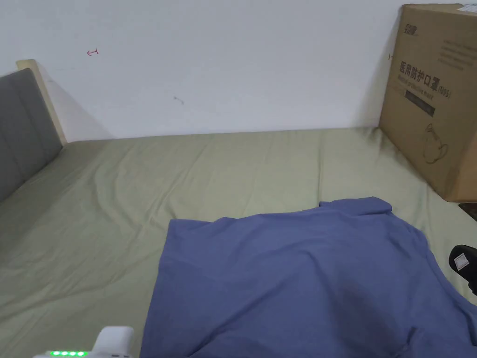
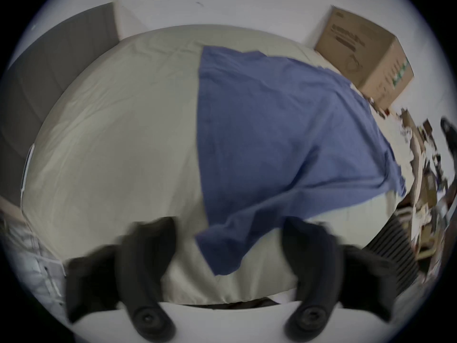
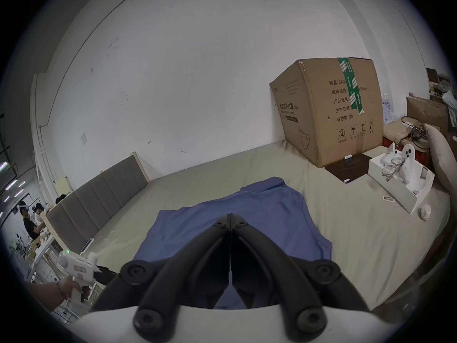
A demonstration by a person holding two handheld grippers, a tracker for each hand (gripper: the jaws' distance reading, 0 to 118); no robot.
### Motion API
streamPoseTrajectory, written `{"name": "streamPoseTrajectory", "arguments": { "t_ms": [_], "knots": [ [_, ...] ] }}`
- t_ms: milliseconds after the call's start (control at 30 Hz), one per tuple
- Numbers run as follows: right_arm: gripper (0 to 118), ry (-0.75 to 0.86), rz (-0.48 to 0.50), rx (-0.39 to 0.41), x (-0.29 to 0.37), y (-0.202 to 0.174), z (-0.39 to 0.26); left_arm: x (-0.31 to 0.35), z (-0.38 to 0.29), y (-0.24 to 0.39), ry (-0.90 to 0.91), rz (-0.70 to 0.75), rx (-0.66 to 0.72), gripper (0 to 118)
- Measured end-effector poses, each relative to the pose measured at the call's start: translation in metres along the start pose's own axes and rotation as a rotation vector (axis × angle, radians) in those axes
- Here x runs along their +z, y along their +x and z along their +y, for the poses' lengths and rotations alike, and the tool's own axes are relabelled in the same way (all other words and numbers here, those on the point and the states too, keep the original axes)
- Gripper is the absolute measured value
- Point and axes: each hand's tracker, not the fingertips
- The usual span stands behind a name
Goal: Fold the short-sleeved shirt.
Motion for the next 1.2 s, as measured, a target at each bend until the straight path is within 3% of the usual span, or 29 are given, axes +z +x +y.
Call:
{"name": "streamPoseTrajectory", "arguments": {
  "t_ms": [33, 167, 300, 333, 367, 400, 433, 500, 567, 633, 733, 800, 833, 867, 900, 933, 967, 1033, 1200],
  "knots": [
    [0, -0.005, 0.0, 0.01, 0.002, -0.003, 0.001, -0.001, -0.004, 0.004, 0.012, 0.0, -0.02, 7],
    [0, -0.05, -0.02, 0.08, 0.003, -0.003, -0.004, 0.02, -0.013, 0.016, 0.145, -0.035, -0.049, 4],
    [0, -0.165, -0.063, 0.099, -0.001, 0.017, -0.019, 0.039, -0.013, 0.016, 0.241, 0.023, -0.031, 4],
    [15, -0.205, -0.113, 0.101, -0.003, 0.024, -0.023, 0.045, -0.013, 0.015, 0.267, 0.012, -0.009, 4],
    [49, -0.265, -0.168, 0.089, -0.007, 0.033, -0.028, 0.051, -0.014, 0.015, 0.288, 0.0, 0.016, 4],
    [91, -0.333, -0.199, 0.048, -0.012, 0.044, -0.033, 0.056, -0.013, 0.014, 0.294, -0.02, 0.035, 4],
    [115, -0.396, -0.212, 0.005, -0.018, 0.057, -0.039, 0.059, -0.012, 0.013, 0.299, -0.024, 0.043, 4],
    [115, -0.485, -0.294, -0.104, -0.022, 0.081, -0.056, 0.064, -0.012, 0.014, 0.298, -0.026, 0.047, 4],
    [115, -0.562, -0.362, -0.164, -0.029, 0.107, -0.068, 0.066, -0.012, 0.018, 0.312, -0.023, 0.031, 4],
    [115, -0.687, -0.409, -0.138, -0.039, 0.121, -0.08, 0.067, -0.012, 0.021, 0.319, 0.002, 0.015, 4],
    [110, -0.88, -0.362, -0.022, -0.057, 0.129, -0.104, 0.061, -0.011, 0.023, 0.295, 0.016, 0.024, 4],
    [79, -0.915, -0.315, 0.033, -0.053, 0.124, -0.111, 0.059, -0.01, 0.023, 0.272, 0.029, 0.045, 4],
    [72, -0.839, -0.33, 0.125, -0.042, 0.115, -0.109, 0.058, -0.011, 0.023, 0.265, 0.029, 0.053, 4],
    [53, -0.808, -0.28, 0.149, -0.039, 0.11, -0.106, 0.058, -0.012, 0.023, 0.26, 0.026, 0.059, 4],
    [26, -0.816, -0.26, 0.16, -0.039, 0.108, -0.105, 0.058, -0.013, 0.023, 0.262, 0.024, 0.06, 4],
    [2, -0.805, -0.22, 0.127, -0.039, 0.109, -0.104, 0.056, -0.015, 0.024, 0.262, 0.023, 0.061, 4],
    [2, -0.773, -0.219, 0.093, -0.033, 0.104, -0.102, 0.055, -0.015, 0.025, 0.257, 0.024, 0.06, 4],
    [2, -0.766, -0.246, 0.115, -0.031, 0.102, -0.098, 0.055, -0.015, 0.025, 0.25, 0.036, 0.05, 4],
    [2, -0.721, -0.221, 0.064, -0.005, 0.106, -0.076, 0.064, -0.014, 0.02, 0.263, 0.022, 0.074, 4]
  ]
}}
